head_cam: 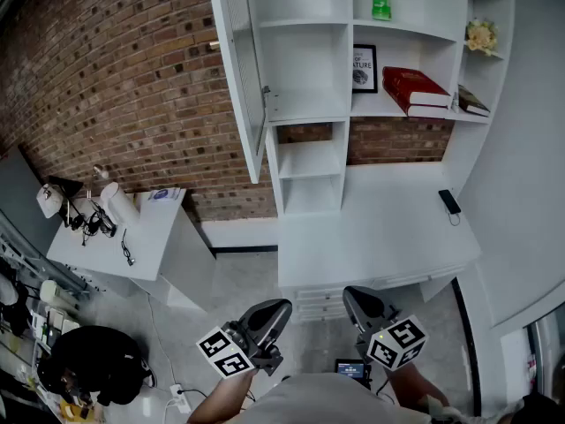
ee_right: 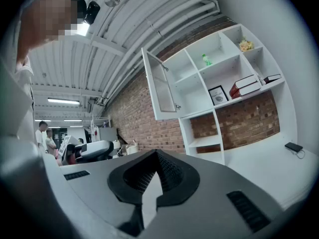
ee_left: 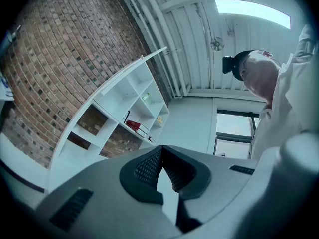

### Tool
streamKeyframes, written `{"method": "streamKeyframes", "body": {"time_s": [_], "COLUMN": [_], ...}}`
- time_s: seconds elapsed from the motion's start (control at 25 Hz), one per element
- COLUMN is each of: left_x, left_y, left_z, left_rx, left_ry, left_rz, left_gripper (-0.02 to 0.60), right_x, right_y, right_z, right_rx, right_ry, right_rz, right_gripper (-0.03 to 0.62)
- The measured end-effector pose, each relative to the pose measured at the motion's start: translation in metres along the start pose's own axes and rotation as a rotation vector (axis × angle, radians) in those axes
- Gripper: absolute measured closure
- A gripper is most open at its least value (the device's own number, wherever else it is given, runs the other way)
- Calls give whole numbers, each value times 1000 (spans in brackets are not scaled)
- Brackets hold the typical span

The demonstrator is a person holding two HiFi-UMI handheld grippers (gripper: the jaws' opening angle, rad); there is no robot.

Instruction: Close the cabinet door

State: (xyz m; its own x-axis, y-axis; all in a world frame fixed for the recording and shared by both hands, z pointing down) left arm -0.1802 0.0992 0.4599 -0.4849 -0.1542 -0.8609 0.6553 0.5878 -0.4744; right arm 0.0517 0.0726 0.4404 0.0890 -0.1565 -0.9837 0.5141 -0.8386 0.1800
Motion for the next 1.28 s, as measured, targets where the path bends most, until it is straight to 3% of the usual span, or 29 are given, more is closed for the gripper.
{"method": "streamKeyframes", "body": {"time_s": [0.36,0.72,1.28], "left_x": [-5,-12,-28], "left_y": [3,6,22], "left_z": [5,9,25], "left_rx": [-6,-1,20], "left_ry": [-7,-20,-47], "left_rz": [-5,-10,-15], "left_gripper": [574,574,574], "right_x": [-3,-10,-9], "right_y": [2,8,21], "right_z": [-5,-15,-31], "right_rx": [-9,-123,-80], "right_ry": [-8,-57,-34], "right_rz": [-4,-102,-88], "right_gripper": [566,565,563]}}
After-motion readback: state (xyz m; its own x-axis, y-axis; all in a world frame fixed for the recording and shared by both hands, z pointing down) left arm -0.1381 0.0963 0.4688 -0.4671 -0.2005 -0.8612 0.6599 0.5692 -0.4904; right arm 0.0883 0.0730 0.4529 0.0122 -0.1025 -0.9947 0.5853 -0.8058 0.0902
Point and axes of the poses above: the fingertips, and each gripper's own axes: z forward along the fingers, y to its right, x out of its top, the point moved 7 cm from there along -z, backward along the fingers, and after that the axes turned 15 degrees about x, right-handed, at the moved point
